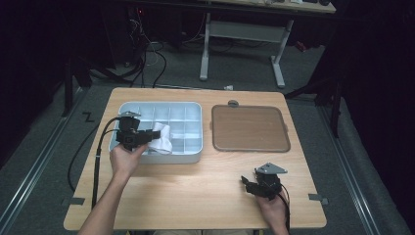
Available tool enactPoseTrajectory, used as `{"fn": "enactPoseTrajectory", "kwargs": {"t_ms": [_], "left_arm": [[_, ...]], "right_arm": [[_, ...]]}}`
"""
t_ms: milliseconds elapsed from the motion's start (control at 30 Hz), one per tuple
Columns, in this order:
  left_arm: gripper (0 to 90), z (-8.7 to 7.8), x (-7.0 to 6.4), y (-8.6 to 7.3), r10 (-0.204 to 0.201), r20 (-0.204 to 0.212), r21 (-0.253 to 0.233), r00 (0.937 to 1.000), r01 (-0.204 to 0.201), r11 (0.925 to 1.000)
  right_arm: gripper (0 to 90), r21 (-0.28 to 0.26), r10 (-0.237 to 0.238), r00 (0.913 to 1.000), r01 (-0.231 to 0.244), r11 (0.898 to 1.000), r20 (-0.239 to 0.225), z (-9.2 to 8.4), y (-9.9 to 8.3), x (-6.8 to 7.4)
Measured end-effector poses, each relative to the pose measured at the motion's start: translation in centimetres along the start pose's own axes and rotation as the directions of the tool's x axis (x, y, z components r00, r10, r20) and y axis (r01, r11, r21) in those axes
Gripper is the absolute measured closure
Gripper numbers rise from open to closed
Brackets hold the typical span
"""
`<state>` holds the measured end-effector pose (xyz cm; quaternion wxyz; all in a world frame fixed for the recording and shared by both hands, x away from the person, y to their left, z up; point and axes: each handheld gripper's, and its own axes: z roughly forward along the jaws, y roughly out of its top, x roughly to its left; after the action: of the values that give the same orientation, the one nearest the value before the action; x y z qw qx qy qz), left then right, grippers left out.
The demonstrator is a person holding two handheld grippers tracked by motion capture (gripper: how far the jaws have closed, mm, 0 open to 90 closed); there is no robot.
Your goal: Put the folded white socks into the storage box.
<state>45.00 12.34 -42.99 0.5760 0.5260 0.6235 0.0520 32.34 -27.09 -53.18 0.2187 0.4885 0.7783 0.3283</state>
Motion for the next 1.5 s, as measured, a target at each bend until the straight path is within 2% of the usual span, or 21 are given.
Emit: {"fn": "enactPoseTrajectory", "kwargs": {"t_ms": [200, 300, 500, 800, 967, 1167, 1267, 1333, 1500], "left_arm": [[73.3, 0.5, 0.6, -0.8, 0.047, -0.041, 0.003, 0.9981, -0.047, 0.9989], [73.3, 0.7, 0.6, -1.4, 0.117, -0.071, 0.008, 0.9906, -0.117, 0.9931], [73.4, 1.1, 0.6, -1.9, 0.161, -0.093, 0.014, 0.9827, -0.160, 0.9870], [73.6, 1.8, 1.2, -2.4, 0.185, -0.123, 0.030, 0.9750, -0.182, 0.9828], [73.8, 2.0, 1.6, -2.5, 0.189, -0.132, 0.043, 0.9730, -0.185, 0.9818], [74.6, 2.2, 1.6, -2.8, 0.210, -0.154, 0.057, 0.9656, -0.203, 0.9775], [74.8, 2.3, 1.7, -2.8, 0.203, -0.158, 0.061, 0.9664, -0.195, 0.9788], [74.9, 2.5, 1.8, -2.9, 0.217, -0.168, 0.065, 0.9616, -0.209, 0.9757], [75.1, 2.6, 1.7, -3.1, 0.233, -0.178, 0.074, 0.9561, -0.223, 0.9720]], "right_arm": [[35.2, -0.001, 0.000, 1.0000, 0.000, 1.000, 0.000, 0.0, 0.0, 0.0], [35.2, 0.000, 0.000, 1.0000, 0.000, 1.000, 0.001, 0.0, 0.0, 0.0], [35.2, 0.000, -0.001, 1.0000, 0.001, 1.000, 0.000, 0.0, 0.0, 0.0], [35.2, 0.000, -0.001, 1.0000, 0.001, 1.000, 0.000, 0.0, 0.0, 0.0], [35.2, 0.000, -0.001, 1.0000, 0.001, 1.000, 0.001, 0.0, 0.0, 0.0], [35.2, 0.000, -0.001, 1.0000, 0.001, 1.000, 0.000, 0.0, 0.0, 0.0], [35.2, 0.000, -0.001, 1.0000, 0.001, 1.000, 0.000, 0.0, 0.0, 0.0], [35.2, 0.000, -0.001, 1.0000, 0.001, 1.000, 0.000, 0.0, 0.0, 0.0], [35.2, 0.000, -0.001, 1.0000, 0.001, 1.000, -0.001, 0.0, 0.0, 0.0]]}}
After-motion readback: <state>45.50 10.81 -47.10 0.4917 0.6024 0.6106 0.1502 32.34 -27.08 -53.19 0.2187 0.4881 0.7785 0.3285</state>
